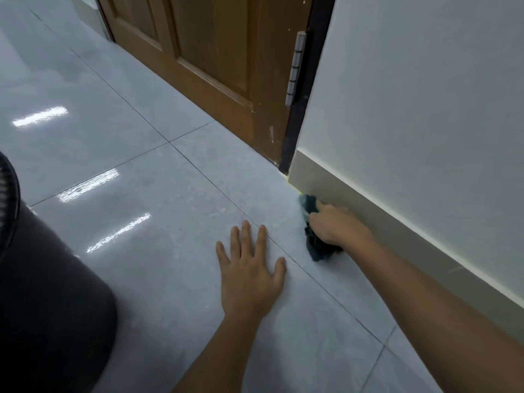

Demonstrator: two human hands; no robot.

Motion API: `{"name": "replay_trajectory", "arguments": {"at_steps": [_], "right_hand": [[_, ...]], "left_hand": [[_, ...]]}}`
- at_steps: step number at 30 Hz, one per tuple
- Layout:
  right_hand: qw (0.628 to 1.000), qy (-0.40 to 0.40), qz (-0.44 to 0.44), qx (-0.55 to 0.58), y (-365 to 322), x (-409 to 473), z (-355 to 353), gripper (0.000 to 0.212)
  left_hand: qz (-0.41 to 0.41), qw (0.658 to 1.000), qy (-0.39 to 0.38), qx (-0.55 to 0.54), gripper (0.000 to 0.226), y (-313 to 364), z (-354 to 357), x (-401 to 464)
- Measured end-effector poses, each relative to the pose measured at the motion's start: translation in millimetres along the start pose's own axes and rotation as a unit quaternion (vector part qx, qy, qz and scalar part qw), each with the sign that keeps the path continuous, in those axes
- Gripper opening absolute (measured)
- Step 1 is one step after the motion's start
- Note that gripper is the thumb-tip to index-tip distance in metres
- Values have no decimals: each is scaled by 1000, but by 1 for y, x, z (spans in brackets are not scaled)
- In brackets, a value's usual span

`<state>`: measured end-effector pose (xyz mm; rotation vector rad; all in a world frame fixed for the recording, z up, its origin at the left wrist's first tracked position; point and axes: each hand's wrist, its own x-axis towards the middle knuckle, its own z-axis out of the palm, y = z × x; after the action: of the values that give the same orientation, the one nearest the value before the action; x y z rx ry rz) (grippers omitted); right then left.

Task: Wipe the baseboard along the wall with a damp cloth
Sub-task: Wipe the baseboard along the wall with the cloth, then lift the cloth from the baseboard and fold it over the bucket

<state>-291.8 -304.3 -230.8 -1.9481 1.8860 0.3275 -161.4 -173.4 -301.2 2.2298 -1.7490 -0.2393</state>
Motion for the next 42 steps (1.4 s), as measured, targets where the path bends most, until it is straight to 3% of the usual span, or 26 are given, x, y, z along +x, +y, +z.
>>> {"name": "replay_trajectory", "arguments": {"at_steps": [8, 16, 27, 35, 39, 42], "right_hand": [[996, 35, 3, 87, -76, 33, -6, 43], [996, 49, 61, 54, -9, -24, 16, 44], [997, 79, -11, 15, -77, 28, 3, 44], [997, 71, -1, 17, -7, -1, 12, 41], [991, 1, -87, 103, 8, -15, 15, 47], [982, 38, -152, 105, 18, -59, -8, 39]], "left_hand": [[-13, 1000, -7, 16, 71, -3, 4, -1], [-1, 1000, -12, 6, 73, -2, 2, -3], [-16, 999, -14, 38, 71, -3, 1, 4], [-7, 999, -43, 30, 71, -10, 1, 12], [-57, 993, -89, -55, 62, -1, -4, 15], [-90, 952, -36, -290, 46, 27, -39, 9]]}}
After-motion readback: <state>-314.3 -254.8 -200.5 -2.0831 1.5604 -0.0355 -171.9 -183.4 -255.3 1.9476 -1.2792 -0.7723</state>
